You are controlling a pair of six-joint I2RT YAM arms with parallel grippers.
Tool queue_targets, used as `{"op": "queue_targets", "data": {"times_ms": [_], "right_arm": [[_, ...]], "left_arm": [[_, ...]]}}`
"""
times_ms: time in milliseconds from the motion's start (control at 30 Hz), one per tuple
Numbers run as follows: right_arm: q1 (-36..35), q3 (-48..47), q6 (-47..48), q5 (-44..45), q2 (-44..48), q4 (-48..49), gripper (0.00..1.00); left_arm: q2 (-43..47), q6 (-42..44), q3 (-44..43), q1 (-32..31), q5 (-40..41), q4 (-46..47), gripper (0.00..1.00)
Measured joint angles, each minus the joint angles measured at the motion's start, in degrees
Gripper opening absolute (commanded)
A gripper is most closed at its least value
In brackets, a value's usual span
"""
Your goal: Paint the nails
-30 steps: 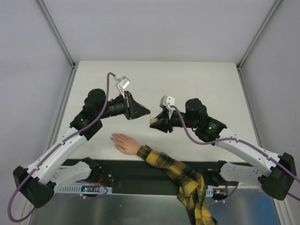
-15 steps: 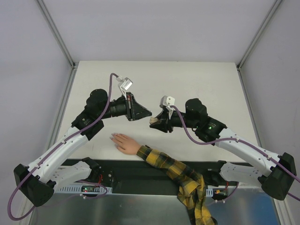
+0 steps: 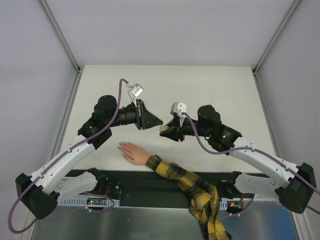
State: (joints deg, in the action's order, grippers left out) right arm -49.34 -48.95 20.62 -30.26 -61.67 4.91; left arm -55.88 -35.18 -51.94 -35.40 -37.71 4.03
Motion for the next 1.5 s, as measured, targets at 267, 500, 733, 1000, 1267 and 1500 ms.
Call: {"op": "queue_targets", "data": {"times_ms": [267,500,733,1000,1267,1500], "right_arm": [[0.0,0.0,-0.4,0.7,0.0,-0.5,0.00],[0.0,0.0,-1.2,2.1,0.0,-2.3,0.00],[0.1,0.0,-3.6,5.0,0.2,-4.5,0.00],[0.0,-1.6,-8.0,0.7,4.0,-5.7,0.00],[0.3,-2.1,-18.3,-19.1,9.6,-2.9,0.00],[0.3,-2.6,-25.3,-25.7,9.8,0.9,0.00]], "left_arm": [[-0.1,0.8,1.2,-2.5,2.1,0.0,0.00],[-0.2,4.2,1.7,-5.6,7.5,0.0,0.00],[-0.2,8.1,3.6,-7.8,11.9,1.6,0.00],[2.3,12.3,6.1,-8.0,3.6,11.2,0.00],[-3.0,11.1,3.1,-8.1,-22.7,26.5,0.00],[-6.5,10.1,-1.6,-8.9,-31.4,30.1,0.04]]}}
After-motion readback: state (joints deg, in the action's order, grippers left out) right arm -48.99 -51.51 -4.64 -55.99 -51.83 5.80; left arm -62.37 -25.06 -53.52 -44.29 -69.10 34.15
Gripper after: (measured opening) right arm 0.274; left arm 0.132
